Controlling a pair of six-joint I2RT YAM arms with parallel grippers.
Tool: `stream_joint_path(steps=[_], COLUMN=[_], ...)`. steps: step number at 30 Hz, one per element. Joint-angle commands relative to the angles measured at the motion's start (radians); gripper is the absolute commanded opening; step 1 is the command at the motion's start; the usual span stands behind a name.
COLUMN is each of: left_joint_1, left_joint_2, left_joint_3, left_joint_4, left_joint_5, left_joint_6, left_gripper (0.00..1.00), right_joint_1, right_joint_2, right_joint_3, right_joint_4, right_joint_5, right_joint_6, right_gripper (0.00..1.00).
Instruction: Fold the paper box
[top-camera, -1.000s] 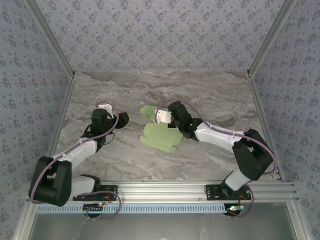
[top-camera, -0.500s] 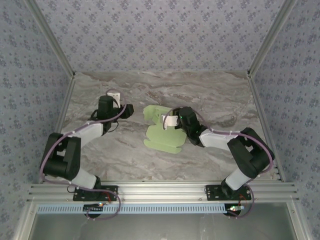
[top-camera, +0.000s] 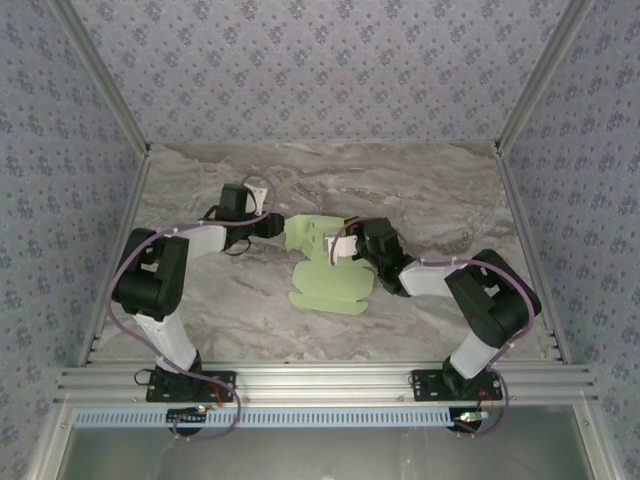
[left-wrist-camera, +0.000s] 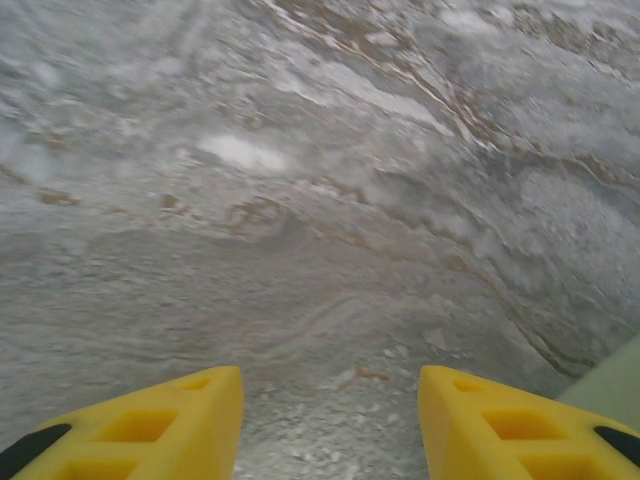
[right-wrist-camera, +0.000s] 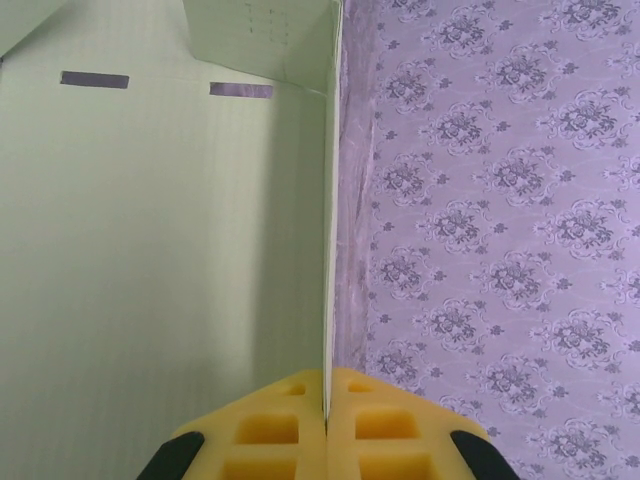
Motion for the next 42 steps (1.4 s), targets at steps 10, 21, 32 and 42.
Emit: stream_joint_path(steps=[10, 21, 32, 42], left_joint_1=[-0.019, -0.07, -0.089, -0.098], left_joint_2=[-0.036, -0.039, -0.024, -0.015], left_joint_3=[-0.088, -0.116, -0.136, -0.159], left_joint_4=[0.104, 0.172, 0.234, 0.297], left_joint_5=[0.153, 0.225, 0.299, 0.358], left_joint_6=[0.051, 0.114, 0.172, 0.186], left_gripper=[0.49, 0.49, 0.48, 0.46], right_joint_1=[-0.012, -0.01, -0.003, 0.003], right_joint_2=[-0.048, -0.063, -0.062, -0.054], right_joint_3=[0.004, -0.033, -0.073, -0.086], right_joint_4=[-0.031, 0.024, 0.074, 0.111], right_joint_5=[-0.023, -0.029, -0.028, -0.024], right_joint_6=[-0.01, -0.04, -0.061, -0.076], right_gripper=[0.0, 0.0, 0.0, 0.0])
